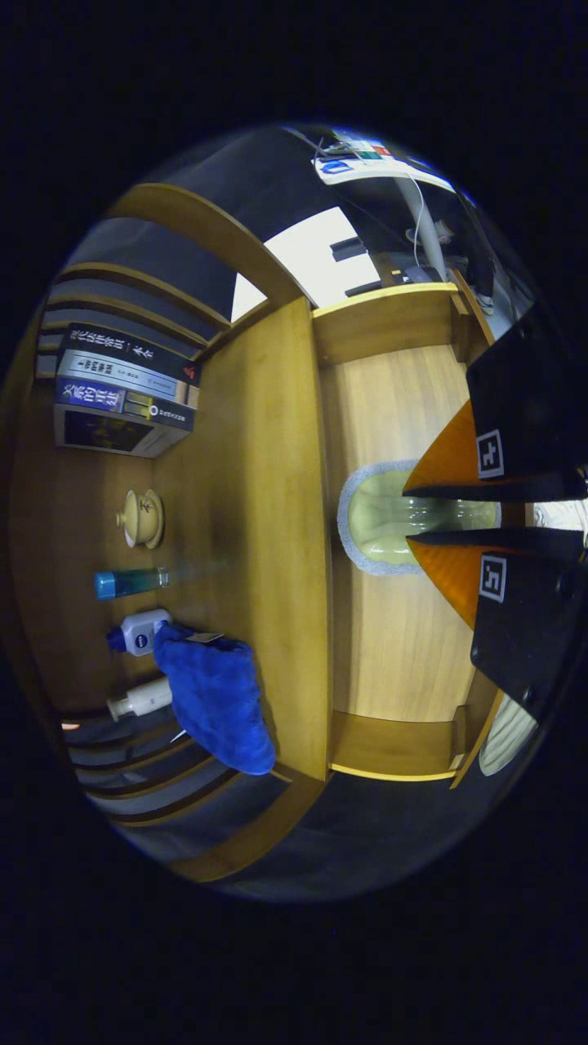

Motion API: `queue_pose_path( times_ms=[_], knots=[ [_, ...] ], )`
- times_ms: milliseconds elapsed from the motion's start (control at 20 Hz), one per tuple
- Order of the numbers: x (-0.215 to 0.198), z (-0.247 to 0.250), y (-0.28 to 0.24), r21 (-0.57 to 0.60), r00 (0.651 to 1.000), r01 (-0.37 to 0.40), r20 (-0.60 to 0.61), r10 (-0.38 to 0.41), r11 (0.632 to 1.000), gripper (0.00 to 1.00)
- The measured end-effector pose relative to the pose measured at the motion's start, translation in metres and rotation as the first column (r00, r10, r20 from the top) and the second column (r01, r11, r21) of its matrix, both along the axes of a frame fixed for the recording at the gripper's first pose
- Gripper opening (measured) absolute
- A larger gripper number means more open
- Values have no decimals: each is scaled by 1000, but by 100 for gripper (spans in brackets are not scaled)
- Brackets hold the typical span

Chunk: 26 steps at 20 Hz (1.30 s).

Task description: Pull open the drawer, take out the items inside it, and place them on the countertop above the cabinet.

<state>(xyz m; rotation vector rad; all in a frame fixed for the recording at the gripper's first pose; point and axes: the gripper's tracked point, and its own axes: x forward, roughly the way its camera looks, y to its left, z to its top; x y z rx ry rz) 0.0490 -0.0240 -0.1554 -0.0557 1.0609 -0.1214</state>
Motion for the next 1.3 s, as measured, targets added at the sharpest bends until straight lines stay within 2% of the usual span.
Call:
queue_pose_path(
  times_ms=[400, 750, 1050, 1300],
  knots=[
    [48, 35, 10, -9, 999, -6, 42, 6, 1000, 21],
    [99, 24, -1, -7, 999, 43, 9, -43, 999, 21],
    [144, 22, -13, 5, 996, 80, 29, -80, 997, 21],
    [164, 16, -14, 10, 995, 72, 64, -72, 997, 21]
  ],
)
